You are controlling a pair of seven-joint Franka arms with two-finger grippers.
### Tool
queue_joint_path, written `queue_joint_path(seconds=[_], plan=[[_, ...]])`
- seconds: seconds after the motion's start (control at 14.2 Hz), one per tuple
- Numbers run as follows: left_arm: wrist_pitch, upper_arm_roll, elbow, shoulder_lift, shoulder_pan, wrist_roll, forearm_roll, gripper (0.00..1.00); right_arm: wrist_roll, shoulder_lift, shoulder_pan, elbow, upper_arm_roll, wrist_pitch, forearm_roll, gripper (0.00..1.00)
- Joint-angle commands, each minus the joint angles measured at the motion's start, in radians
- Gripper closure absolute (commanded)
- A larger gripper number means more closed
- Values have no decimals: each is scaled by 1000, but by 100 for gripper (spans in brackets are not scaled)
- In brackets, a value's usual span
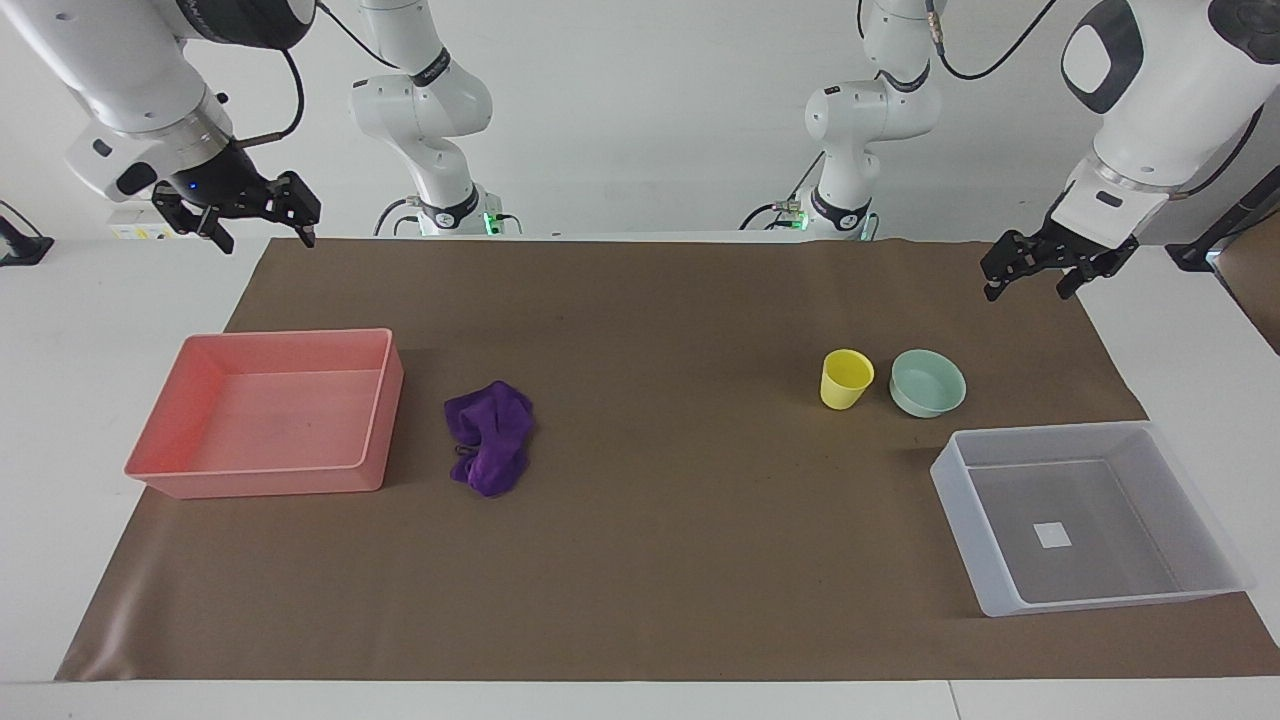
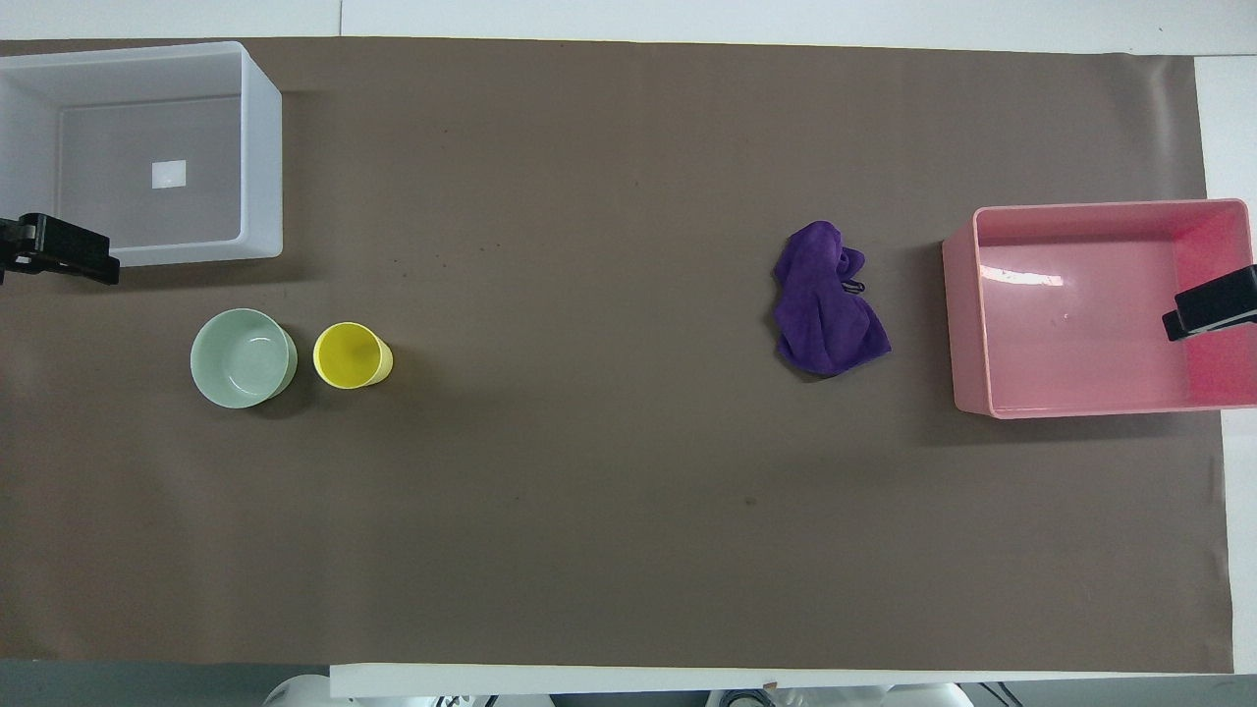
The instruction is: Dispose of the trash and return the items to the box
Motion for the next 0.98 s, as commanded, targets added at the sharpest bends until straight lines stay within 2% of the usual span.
queue_joint_path(seconds=[0.0,0.63,0.77,0.91], plan=[[-24,11,17,2,-8,21,-10,0,8,-20,3,-20,-2,5,2,0],[20,14,-35,-13,-2,7,-10,0,11,-20,-1,-22,-4,11,2,0],[136,17,-154,-58,6,-17,-12,0,8,-20,16,-22,10,22,22,0],[285,17,-335,-104,32,-71,-12,0,2,-21,22,-57,18,130,94,0]])
